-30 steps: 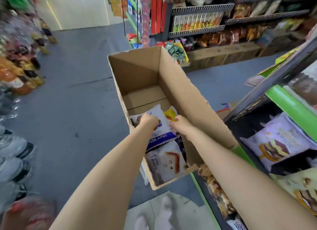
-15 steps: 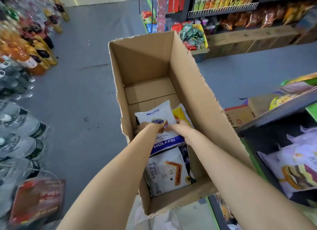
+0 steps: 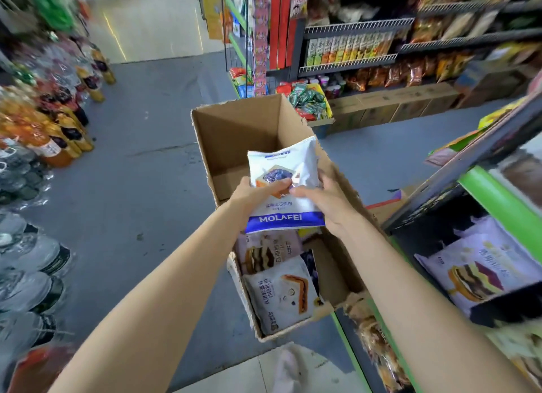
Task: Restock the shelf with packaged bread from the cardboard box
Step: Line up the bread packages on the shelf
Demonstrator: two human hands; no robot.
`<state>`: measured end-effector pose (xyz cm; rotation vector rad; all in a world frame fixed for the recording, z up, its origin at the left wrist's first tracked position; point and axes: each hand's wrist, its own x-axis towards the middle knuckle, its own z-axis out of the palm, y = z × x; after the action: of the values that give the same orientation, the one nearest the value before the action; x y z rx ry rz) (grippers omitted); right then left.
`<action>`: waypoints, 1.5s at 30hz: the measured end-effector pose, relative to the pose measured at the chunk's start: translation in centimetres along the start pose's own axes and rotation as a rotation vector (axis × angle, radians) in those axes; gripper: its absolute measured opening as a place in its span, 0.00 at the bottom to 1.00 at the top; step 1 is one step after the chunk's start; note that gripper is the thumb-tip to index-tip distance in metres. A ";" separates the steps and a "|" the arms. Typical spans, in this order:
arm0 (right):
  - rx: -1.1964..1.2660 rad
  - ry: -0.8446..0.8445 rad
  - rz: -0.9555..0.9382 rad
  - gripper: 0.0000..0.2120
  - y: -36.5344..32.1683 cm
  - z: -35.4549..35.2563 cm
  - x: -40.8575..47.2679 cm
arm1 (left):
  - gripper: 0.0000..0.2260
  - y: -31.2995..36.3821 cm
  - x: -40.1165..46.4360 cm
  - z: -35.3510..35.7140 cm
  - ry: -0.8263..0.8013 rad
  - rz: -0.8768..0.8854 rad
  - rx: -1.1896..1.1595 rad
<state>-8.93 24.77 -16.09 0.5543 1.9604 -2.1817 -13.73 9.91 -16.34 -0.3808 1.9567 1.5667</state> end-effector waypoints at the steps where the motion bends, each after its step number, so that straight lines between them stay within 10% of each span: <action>1: 0.008 0.017 -0.045 0.24 -0.5 0.1 -1.1 | 0.30 0.3 -1.4 0.0 -0.008 0.042 -0.017; 11: 0.375 0.428 -0.269 0.07 -0.9 -2.1 -14.3 | 0.20 -0.7 -11.9 1.7 -0.110 0.365 -0.163; 17: 0.703 0.572 -0.413 0.25 2.5 -6.6 -22.3 | 0.27 -1.4 -16.0 5.9 -0.353 0.268 -0.145; 25: 0.808 0.645 -0.387 0.08 6.3 -11.3 -33.2 | 0.19 -6.4 -20.4 14.8 -0.697 0.002 -0.073; 29: 0.821 0.608 -0.343 0.13 8.9 -13.6 -38.6 | 0.33 -9.5 -22.3 19.5 -0.690 0.038 -0.033; 37: 0.809 0.951 -0.323 0.18 17.3 -16.6 -42.1 | 0.18 -17.9 -26.5 25.3 -0.804 -0.025 0.027; 45: 0.571 1.237 -0.316 0.12 25.1 -23.0 -45.2 | 0.26 -25.0 -25.8 30.5 -0.541 0.398 0.172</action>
<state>45.42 38.28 -24.16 2.2436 1.7724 -2.9589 28.73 28.78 -24.10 0.4881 1.7713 1.5085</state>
